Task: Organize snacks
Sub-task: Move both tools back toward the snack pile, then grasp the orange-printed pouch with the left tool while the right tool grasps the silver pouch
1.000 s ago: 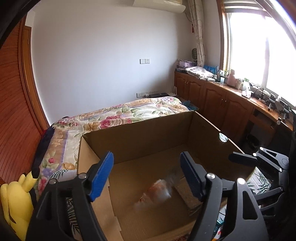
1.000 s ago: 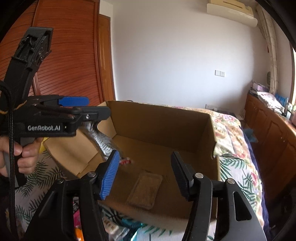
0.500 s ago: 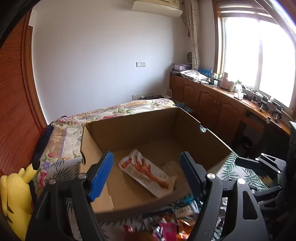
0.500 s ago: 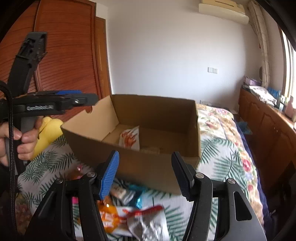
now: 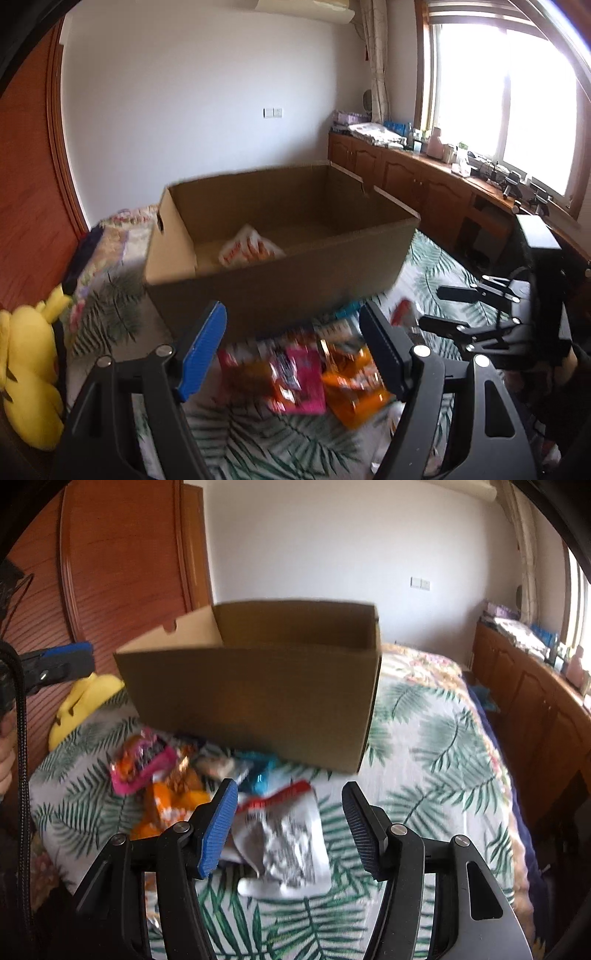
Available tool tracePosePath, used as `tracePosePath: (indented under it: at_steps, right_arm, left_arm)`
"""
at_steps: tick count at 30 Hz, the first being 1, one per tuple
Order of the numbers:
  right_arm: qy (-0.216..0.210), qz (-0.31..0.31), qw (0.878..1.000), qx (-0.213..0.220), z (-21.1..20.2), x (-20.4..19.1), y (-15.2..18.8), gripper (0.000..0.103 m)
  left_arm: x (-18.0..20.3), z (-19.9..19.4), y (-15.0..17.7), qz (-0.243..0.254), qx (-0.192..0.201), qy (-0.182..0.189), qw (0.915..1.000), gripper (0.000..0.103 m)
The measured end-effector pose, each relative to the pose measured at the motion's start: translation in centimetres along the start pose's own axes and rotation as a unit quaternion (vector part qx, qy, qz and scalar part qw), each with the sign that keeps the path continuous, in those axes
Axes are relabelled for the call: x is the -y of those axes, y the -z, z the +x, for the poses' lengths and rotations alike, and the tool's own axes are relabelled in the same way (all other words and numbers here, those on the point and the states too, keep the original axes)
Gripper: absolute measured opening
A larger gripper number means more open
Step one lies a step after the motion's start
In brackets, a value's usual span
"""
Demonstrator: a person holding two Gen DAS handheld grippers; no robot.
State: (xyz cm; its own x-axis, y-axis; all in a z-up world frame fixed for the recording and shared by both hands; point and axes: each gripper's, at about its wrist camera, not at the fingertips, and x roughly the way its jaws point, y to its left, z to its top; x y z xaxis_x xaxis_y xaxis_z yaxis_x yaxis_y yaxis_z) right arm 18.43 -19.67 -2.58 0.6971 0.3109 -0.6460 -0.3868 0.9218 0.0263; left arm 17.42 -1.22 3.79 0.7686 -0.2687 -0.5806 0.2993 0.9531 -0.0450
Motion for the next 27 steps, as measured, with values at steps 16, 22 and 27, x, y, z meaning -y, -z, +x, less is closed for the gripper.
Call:
tracePosePath:
  at_steps: [16, 22, 27]
  right_arm:
    - [-0.026, -0.011, 0.998, -0.058, 2.9, 0.7, 2.5, 0.064]
    - [-0.062, 0.021, 0.996, -0.063, 3.0, 1.8, 2.7, 0.065]
    - [-0.055, 0.031, 0.996, -0.061, 3.0, 2.1, 2.8, 0.065]
  left_arm:
    - [3.1, 1.9, 8.6, -0.023, -0.066, 0.021, 0.9973, 0.075]
    - [5.3, 2.6, 9.9, -0.011, -0.077, 0.032, 0.9965, 0.075]
    - [7.3, 1.9, 10.2, 0.006, -0.074, 0.041, 0.9964, 0.075]
